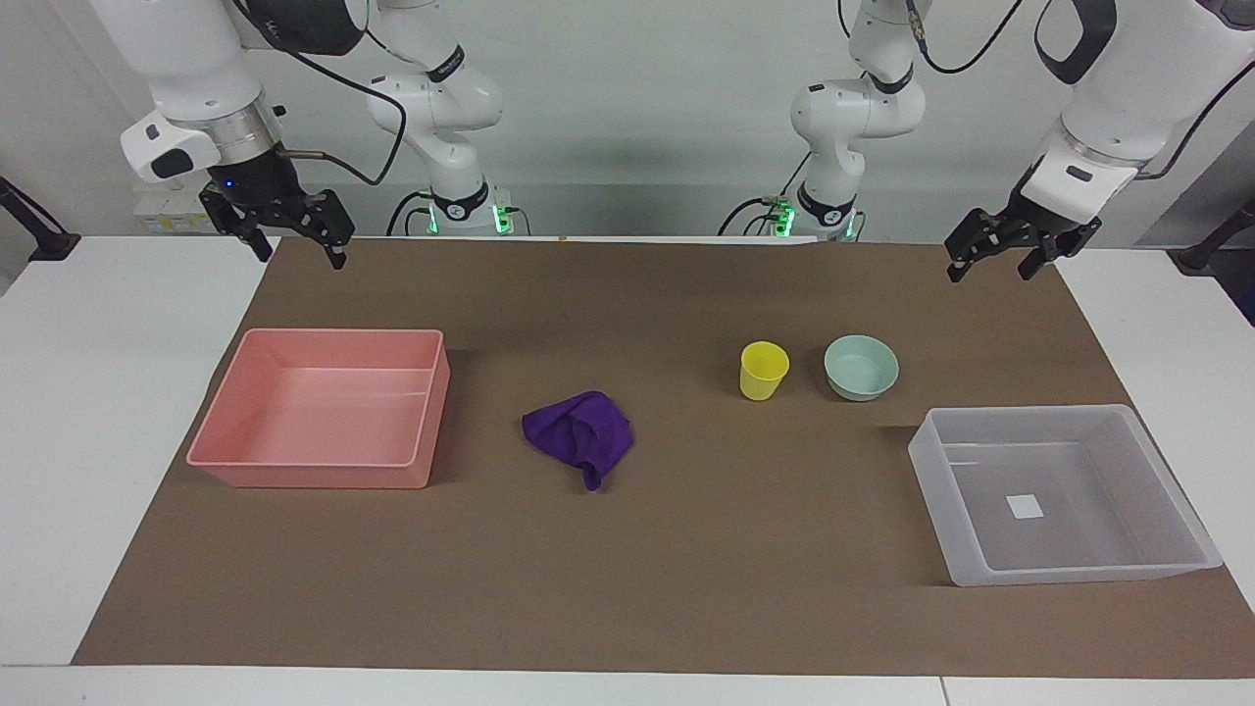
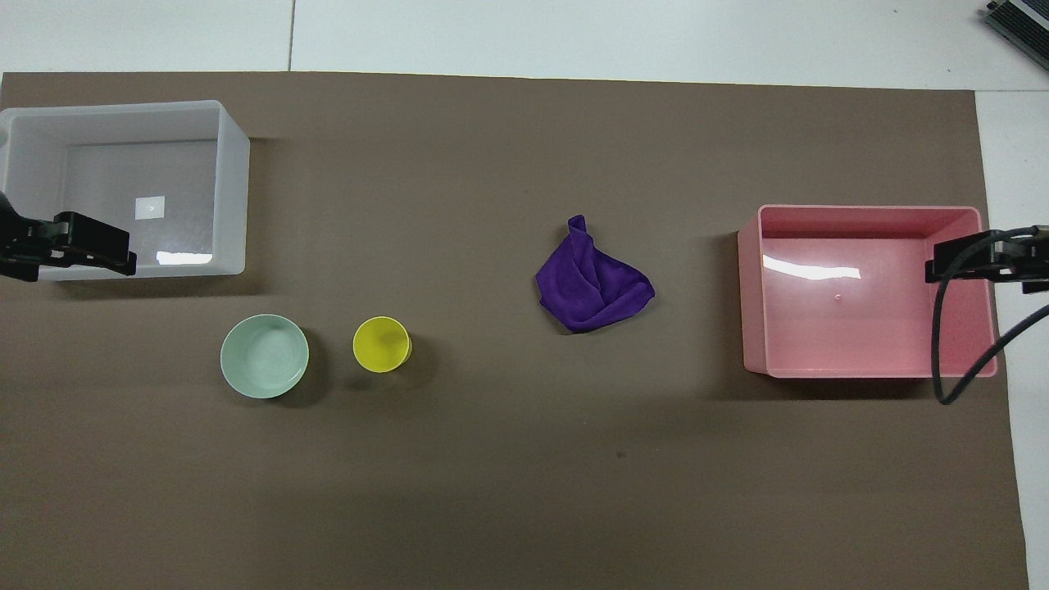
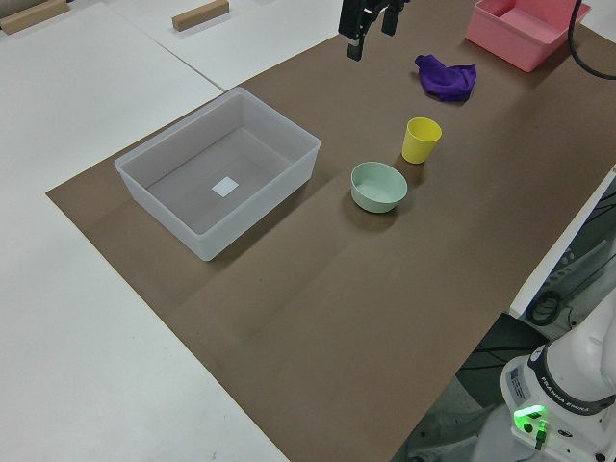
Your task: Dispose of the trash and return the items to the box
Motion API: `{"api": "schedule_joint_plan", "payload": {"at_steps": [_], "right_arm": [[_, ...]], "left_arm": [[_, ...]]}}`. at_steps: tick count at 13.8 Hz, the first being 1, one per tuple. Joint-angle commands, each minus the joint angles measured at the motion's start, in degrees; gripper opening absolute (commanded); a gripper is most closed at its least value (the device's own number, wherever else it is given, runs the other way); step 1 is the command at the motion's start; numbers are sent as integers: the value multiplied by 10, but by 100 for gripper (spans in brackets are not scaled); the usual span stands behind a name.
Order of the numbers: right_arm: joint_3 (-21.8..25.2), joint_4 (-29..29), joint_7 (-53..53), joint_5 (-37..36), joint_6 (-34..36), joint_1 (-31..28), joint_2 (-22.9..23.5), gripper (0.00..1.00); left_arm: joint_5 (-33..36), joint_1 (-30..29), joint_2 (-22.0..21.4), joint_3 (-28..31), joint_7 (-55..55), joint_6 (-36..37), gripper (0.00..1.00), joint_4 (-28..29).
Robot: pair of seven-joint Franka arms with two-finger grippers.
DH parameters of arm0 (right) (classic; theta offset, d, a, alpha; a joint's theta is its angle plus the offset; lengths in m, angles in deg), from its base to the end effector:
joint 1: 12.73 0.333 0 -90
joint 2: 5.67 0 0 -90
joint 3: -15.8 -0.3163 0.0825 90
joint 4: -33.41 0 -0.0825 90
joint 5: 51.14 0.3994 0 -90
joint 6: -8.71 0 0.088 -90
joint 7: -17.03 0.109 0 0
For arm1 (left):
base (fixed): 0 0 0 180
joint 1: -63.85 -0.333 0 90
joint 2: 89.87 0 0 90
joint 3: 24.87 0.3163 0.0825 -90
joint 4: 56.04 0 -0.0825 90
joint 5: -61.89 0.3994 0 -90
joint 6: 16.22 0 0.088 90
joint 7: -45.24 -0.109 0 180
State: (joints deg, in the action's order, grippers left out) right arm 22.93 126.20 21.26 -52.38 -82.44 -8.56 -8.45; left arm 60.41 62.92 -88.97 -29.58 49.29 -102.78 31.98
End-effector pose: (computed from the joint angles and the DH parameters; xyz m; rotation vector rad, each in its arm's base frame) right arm 0.5558 -0.0328 0.6279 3.1199 -0.1955 0.0308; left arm 0.5672 -0.0400 0.6255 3.1166 0.0057 -0.0668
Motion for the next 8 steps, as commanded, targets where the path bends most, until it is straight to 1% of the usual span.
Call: {"api": "schedule_joint_plan", "payload": {"at_steps": [1, 8], "right_arm": [[-3, 2, -12, 2, 9, -3, -6, 100], [-3, 3, -11, 6, 7, -4, -7, 100]], "left_arm": [[10, 3, -8, 3, -11, 10, 100, 3], [9, 1, -9, 3, -9, 12, 100, 3]]}}
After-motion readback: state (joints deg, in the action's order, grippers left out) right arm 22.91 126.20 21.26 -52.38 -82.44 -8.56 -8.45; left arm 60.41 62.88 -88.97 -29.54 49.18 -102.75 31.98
